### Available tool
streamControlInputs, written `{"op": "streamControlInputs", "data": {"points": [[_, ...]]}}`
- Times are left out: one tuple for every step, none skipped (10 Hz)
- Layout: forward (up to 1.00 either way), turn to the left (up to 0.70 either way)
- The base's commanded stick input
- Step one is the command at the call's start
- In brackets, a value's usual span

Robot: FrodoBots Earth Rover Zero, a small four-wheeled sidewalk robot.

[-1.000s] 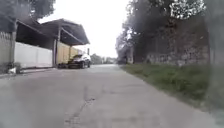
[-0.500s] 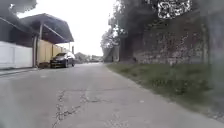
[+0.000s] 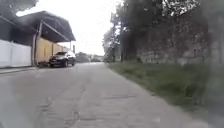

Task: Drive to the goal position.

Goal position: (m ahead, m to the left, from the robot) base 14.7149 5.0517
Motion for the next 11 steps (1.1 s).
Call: {"op": "streamControlInputs", "data": {"points": [[0.94,-0.01],[0.94,0.00],[0.97,0.00],[0.99,0.00],[1.00,0.00],[1.00,0.00],[1.00,0.00],[1.00,0.00],[1.00,0.00],[1.00,0.00],[1.00,0.00]]}}
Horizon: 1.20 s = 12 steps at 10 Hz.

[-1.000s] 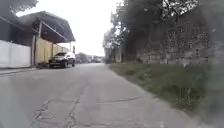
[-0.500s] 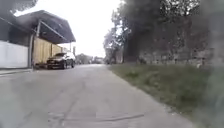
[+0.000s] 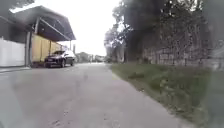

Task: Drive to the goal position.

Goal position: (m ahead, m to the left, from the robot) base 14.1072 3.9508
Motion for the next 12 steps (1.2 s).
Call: {"op": "streamControlInputs", "data": {"points": [[1.00,0.00],[1.00,0.00],[1.00,0.00],[1.00,0.00],[1.00,0.00],[1.00,0.20],[1.00,0.30],[1.00,0.32],[1.00,0.26],[1.00,0.14],[1.00,0.00],[1.00,0.00]]}}
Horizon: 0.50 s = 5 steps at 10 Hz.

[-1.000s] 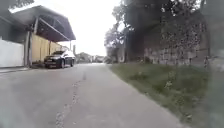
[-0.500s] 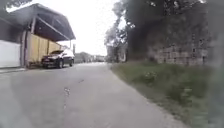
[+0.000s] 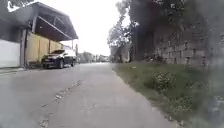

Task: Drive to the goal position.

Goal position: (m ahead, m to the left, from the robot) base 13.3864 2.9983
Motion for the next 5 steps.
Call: {"op": "streamControlInputs", "data": {"points": [[1.00,0.00],[1.00,0.00],[0.99,0.00],[1.00,0.00],[1.00,0.00]]}}
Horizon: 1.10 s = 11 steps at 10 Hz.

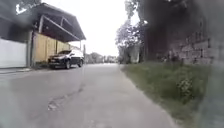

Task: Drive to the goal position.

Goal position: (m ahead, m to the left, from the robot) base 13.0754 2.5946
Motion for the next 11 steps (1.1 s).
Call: {"op": "streamControlInputs", "data": {"points": [[1.00,0.00],[1.00,0.00],[1.00,0.00],[1.00,0.00],[1.00,-0.18],[1.00,-0.40],[1.00,-0.40],[1.00,-0.27],[1.00,-0.01],[1.00,0.00],[1.00,0.00]]}}
